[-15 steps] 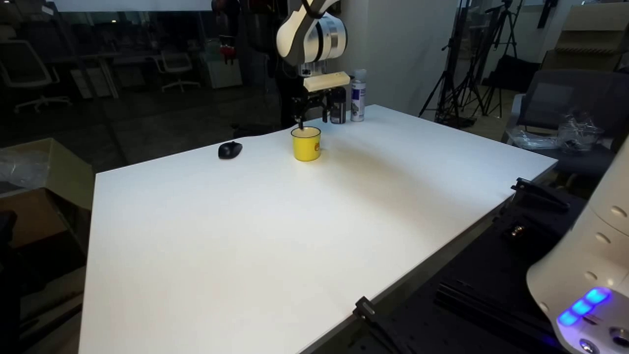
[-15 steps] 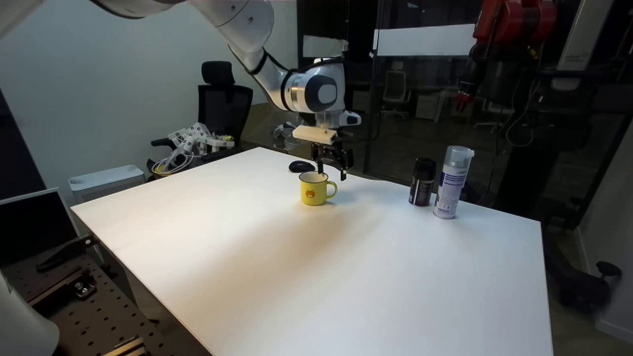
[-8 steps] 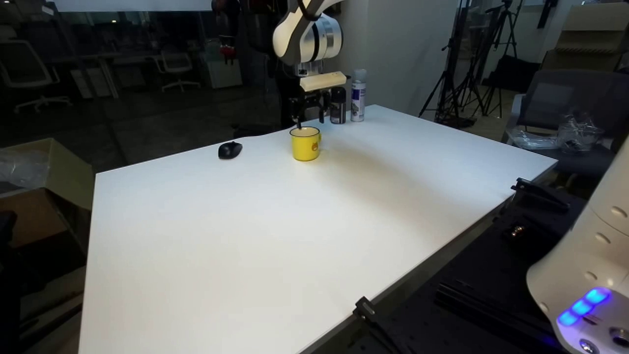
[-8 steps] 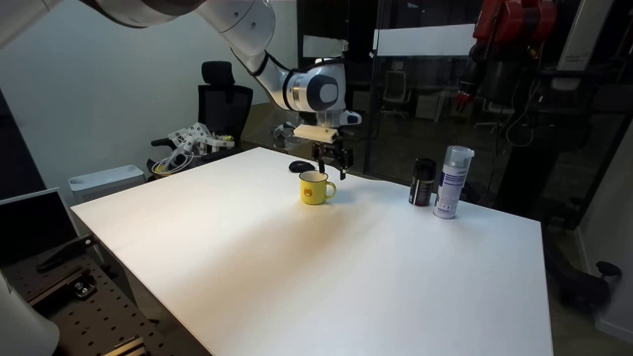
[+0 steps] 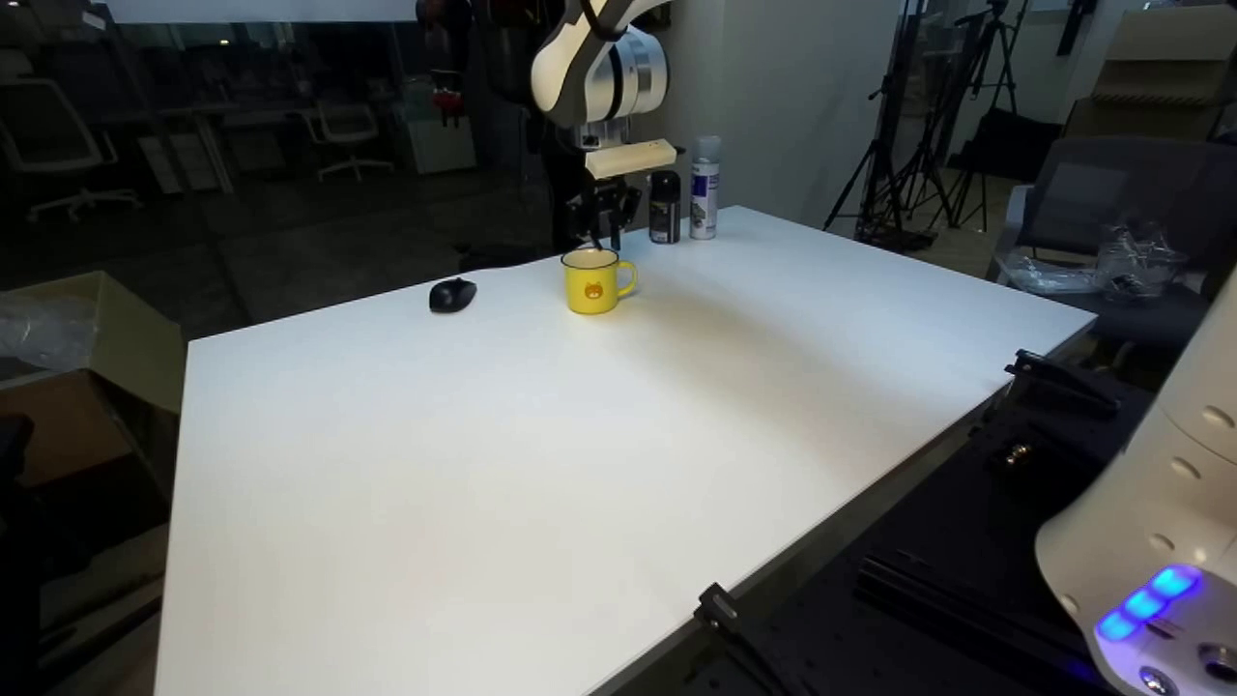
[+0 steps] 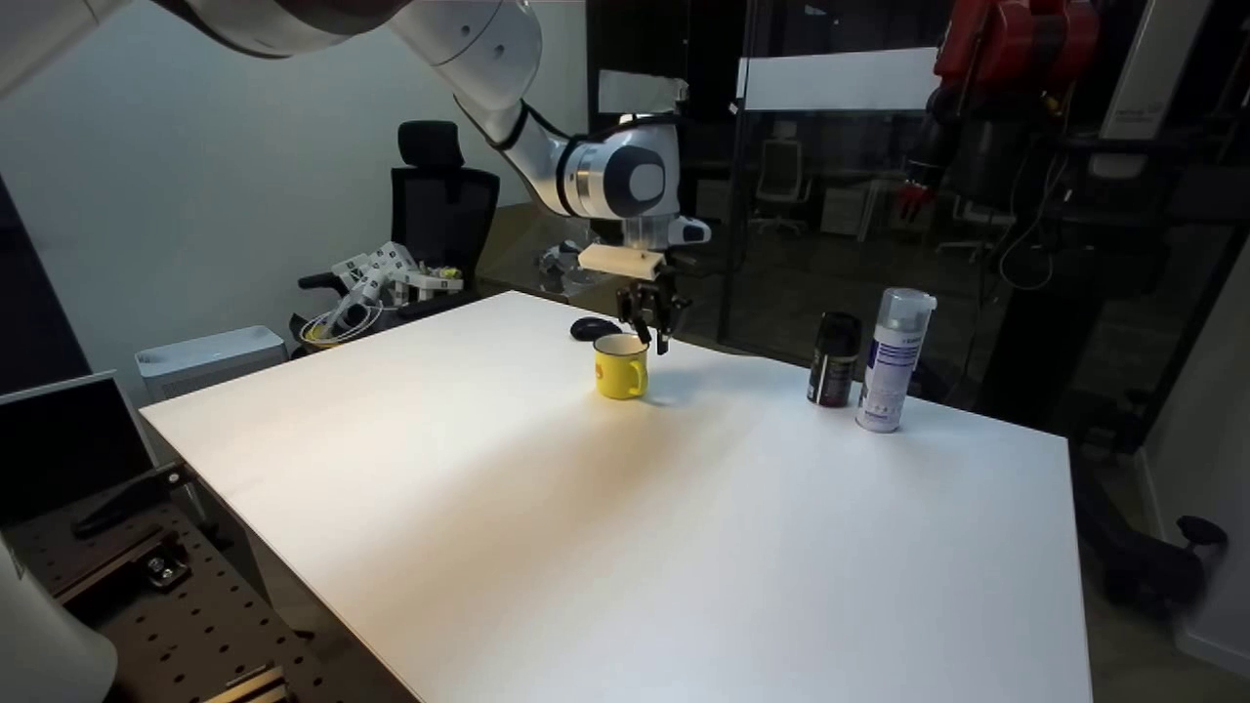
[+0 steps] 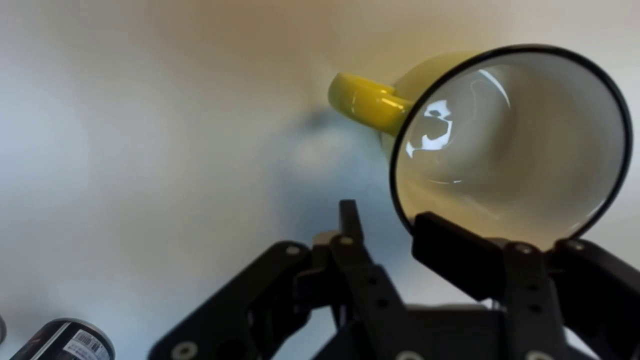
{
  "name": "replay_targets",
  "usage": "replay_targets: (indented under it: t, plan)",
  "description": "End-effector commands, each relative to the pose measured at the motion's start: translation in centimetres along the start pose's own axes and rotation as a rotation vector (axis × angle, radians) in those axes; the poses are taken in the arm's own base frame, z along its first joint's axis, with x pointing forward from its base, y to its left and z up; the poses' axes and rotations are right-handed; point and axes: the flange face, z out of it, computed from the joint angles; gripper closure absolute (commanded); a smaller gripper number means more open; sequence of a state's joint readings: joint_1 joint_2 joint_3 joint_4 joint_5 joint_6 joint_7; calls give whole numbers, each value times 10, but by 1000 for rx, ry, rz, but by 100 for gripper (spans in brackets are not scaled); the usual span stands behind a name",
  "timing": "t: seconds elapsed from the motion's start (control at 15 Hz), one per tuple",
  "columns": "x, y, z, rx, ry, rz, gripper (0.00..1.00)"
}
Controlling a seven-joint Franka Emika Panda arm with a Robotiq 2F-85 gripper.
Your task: Move the yellow mug to the left
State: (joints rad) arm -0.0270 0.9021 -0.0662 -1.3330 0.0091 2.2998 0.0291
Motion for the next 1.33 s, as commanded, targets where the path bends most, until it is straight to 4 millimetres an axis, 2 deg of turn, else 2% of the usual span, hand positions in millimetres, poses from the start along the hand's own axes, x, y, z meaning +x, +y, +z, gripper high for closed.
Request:
replay_targets:
  t: [0.0,0.13,0.4,0.47,0.53,1.07,1.27]
  plan:
    - [2,-9,7,-19,-17,-4,95]
    - [1,-14,10,-19,-23,-20,100]
    - [-1,-18,10,-21,-26,-45,99]
    - [-2,-19,8,-22,-23,-51,91]
    - [-3,-20,7,-21,-22,-53,72]
    - [-12,-44,-11,-2,27,-96,19]
    - [-16,-48,-12,12,20,-115,1]
